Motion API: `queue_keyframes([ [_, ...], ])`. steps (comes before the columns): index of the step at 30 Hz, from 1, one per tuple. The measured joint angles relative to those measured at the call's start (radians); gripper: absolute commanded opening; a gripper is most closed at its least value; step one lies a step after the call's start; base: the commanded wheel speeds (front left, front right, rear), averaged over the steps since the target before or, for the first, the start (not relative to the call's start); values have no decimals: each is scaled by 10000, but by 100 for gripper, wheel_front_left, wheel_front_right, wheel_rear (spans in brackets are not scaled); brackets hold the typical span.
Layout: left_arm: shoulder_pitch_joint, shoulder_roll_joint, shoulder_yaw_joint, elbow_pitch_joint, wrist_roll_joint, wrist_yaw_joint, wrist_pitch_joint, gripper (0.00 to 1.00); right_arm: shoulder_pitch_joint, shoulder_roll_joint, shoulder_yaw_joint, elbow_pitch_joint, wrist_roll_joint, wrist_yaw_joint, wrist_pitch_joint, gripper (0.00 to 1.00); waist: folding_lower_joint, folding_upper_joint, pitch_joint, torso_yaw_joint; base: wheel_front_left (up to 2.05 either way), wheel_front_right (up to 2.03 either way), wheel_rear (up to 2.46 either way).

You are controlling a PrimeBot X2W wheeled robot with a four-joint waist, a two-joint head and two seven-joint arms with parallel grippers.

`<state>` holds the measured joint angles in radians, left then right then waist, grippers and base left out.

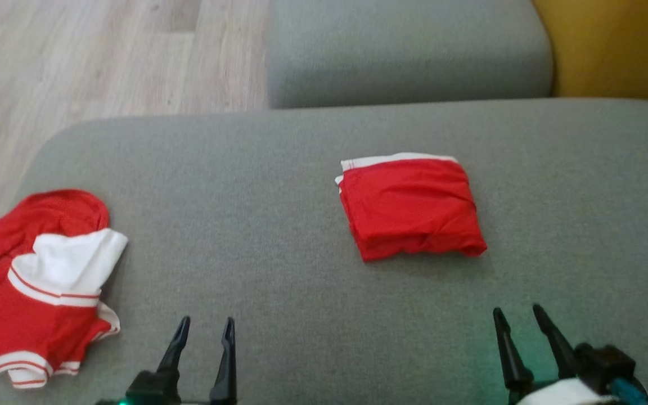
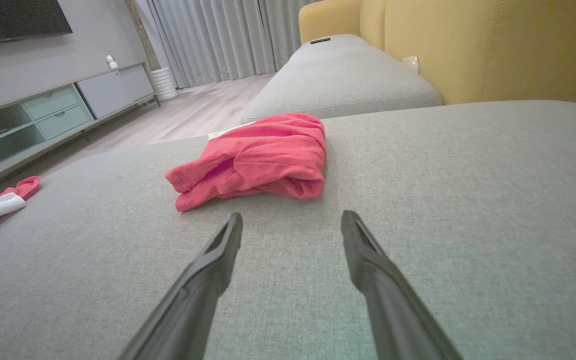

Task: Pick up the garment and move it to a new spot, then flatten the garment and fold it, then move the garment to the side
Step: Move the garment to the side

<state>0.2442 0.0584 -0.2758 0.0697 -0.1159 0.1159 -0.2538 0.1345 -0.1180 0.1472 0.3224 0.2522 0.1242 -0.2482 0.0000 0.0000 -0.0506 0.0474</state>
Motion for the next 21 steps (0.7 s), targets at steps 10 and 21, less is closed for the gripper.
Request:
queue_keyframes([
  [10, -1582, -17, -554, -240, 0, 15, 0, 100, -2685, -654, -144, 378, 1026, 0, 876, 100, 3, 0, 1382, 186, 0, 0, 0],
  [21, -3013, -42, -1256, -222, -12, 25, -2, 100, -5965, -2259, 437, 1664, 3666, 0, 4357, 100, 3, 0, 2825, 510, 0, 0, 0],
])
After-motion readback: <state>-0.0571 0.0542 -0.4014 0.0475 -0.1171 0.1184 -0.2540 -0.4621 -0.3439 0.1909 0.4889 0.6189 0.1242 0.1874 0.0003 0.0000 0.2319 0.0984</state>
